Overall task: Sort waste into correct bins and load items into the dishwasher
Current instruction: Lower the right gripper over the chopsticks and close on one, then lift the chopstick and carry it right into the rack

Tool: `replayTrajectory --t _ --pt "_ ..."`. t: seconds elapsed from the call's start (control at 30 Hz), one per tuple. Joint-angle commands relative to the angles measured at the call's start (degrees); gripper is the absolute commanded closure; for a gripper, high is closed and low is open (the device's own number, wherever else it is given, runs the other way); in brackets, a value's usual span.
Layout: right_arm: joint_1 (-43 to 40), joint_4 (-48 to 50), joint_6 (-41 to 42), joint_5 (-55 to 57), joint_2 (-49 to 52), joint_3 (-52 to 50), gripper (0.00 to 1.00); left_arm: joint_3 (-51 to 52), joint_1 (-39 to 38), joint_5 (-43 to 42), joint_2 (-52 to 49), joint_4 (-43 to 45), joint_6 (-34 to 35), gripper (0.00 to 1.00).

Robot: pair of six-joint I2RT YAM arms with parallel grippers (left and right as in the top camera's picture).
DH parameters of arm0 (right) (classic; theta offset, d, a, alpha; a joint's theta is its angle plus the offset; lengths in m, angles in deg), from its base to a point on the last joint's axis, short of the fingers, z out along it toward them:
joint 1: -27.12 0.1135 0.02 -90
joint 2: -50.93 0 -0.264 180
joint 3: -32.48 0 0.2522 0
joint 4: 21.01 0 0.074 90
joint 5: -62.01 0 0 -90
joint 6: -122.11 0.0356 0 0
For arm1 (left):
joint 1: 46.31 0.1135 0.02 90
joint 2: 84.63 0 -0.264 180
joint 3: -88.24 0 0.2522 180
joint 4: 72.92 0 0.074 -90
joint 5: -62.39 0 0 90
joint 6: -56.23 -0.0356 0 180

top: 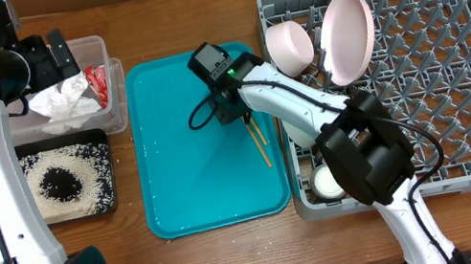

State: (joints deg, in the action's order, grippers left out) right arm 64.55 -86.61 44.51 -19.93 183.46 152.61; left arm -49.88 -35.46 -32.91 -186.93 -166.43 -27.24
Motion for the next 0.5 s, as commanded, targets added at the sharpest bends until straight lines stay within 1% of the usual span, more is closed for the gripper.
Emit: replayTrajectory --t 0.0,0.27,0.33,0.4,0.47 --pt "-0.17 -0.61 0.61 -3.93 1.81 -0.24 0.66 -0.90 -0.44 0.42 -0.55 0.07 0.79 0.00" --pt "-0.17 -1.77 1.66 -7.45 3.85 -0.24 0.67 -0.90 -0.39 0.42 -0.55 0.07 0.79 0.00" --pt "-0.04 -1.90 2.84 -8.35 3.85 -0.24 0.74 -0.90 -0.39 0.42 -0.55 0.07 0.79 0.00" --pt "0.02 -2.34 2.95 -9.86 3.85 -0.17 0.91 -0.90 -0.39 0.42 -0.55 0.07 0.79 0.00" --pt "0.07 -2.43 3.45 -9.81 3.85 -0.11 0.96 -0.90 -0.39 0.42 -0.55 0.07 0.79 0.00"
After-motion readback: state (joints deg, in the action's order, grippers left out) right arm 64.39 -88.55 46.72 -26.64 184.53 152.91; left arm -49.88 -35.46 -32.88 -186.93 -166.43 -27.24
